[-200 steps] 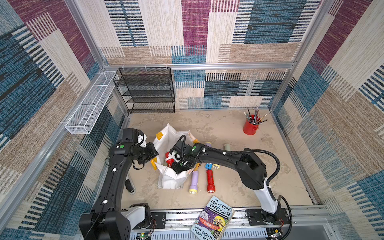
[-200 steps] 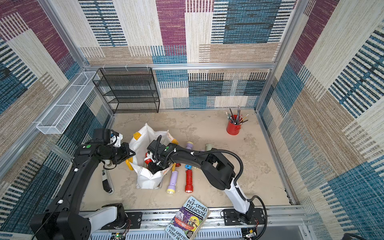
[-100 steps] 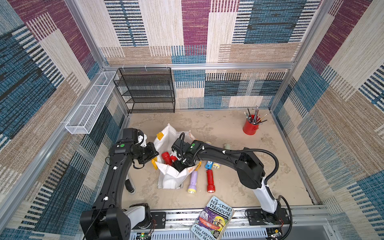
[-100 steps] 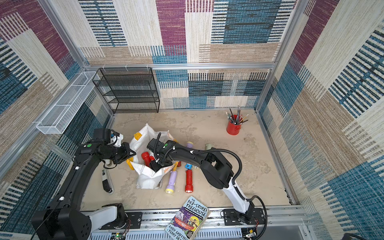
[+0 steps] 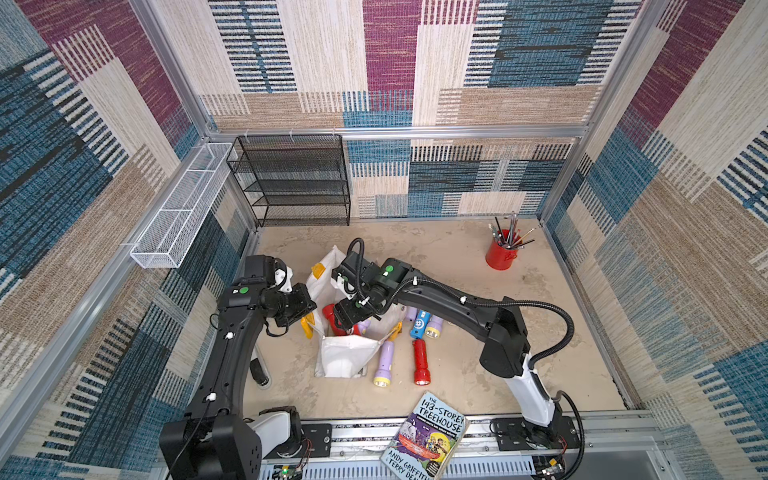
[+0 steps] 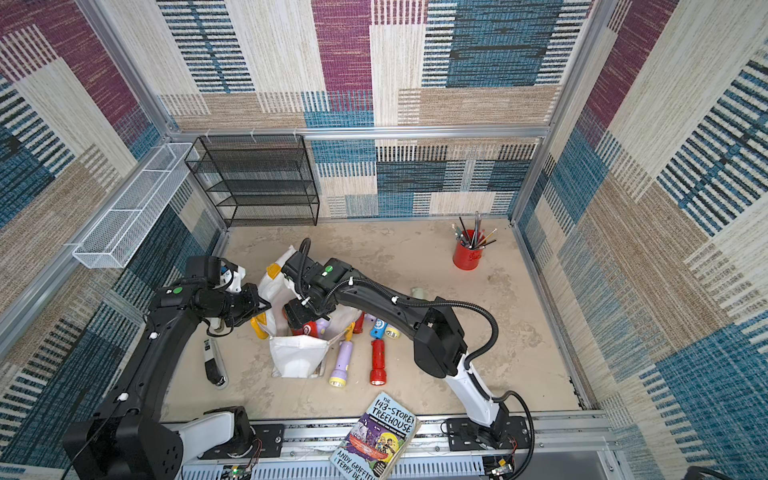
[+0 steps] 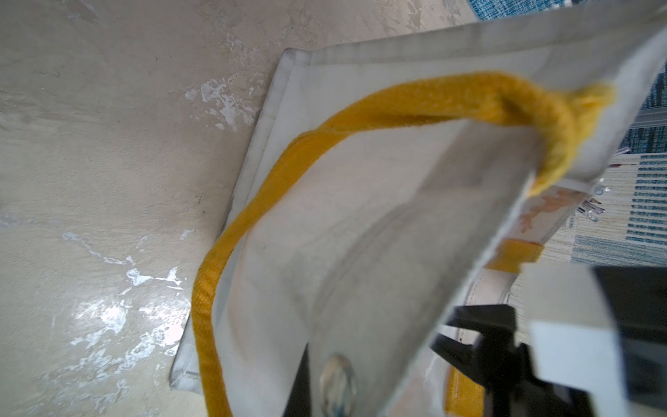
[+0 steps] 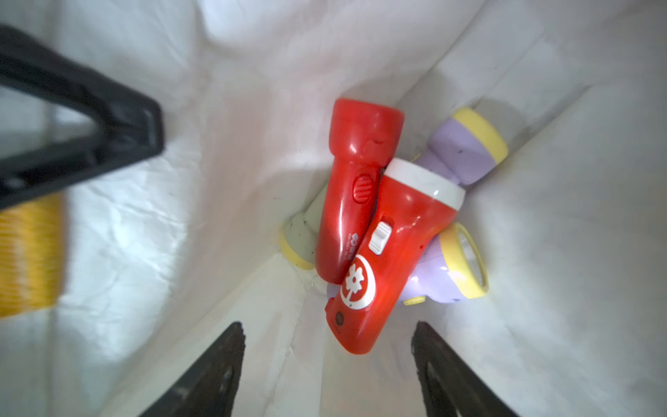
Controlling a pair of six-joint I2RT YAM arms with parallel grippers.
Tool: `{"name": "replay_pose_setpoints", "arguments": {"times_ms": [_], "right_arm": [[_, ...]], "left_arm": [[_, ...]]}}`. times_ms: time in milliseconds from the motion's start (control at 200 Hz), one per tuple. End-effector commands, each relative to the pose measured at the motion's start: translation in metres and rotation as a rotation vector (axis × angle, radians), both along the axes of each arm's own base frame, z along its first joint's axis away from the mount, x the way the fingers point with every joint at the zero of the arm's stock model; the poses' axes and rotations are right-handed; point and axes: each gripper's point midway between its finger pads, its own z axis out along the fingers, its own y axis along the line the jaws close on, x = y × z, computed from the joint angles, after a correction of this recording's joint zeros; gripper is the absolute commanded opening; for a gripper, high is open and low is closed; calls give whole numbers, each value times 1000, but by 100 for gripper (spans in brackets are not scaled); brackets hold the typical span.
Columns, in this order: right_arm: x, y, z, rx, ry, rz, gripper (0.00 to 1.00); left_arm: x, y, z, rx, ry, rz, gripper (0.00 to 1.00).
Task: Put the flashlights into the tote bags
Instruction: Place the flashlight in the canvas bag, then pick up the flashlight from the center of the board.
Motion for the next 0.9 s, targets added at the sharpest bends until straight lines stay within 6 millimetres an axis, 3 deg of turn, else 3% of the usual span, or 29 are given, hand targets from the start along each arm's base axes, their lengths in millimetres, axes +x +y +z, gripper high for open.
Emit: {"name": "replay_pose_setpoints", "arguments": {"times_ms": [0,140,310,581,616,716,896], "right_arm": [[10,-12,20,-26,-81,-36,74],[23,-32,43,-55,-178,-120,70],[30,-73,61,-72,-229,-247,69],[32,-149,53,4,-141,-430,68],[31,-153,57,19,-146,-440,68],[25,-165,47,9,-127,-459,68],[19,-172,45,32,-109,-475,68]], "left_arm": [[1,4,1,29,-5,-8,0],[2,5,0,34,3,-11,0],[2,7,-5,45,21,-11,0],[2,15,-7,64,33,4,0],[3,16,-7,64,34,4,0],[2,19,-8,57,43,5,0],[-3,27,-14,70,72,7,0]]}}
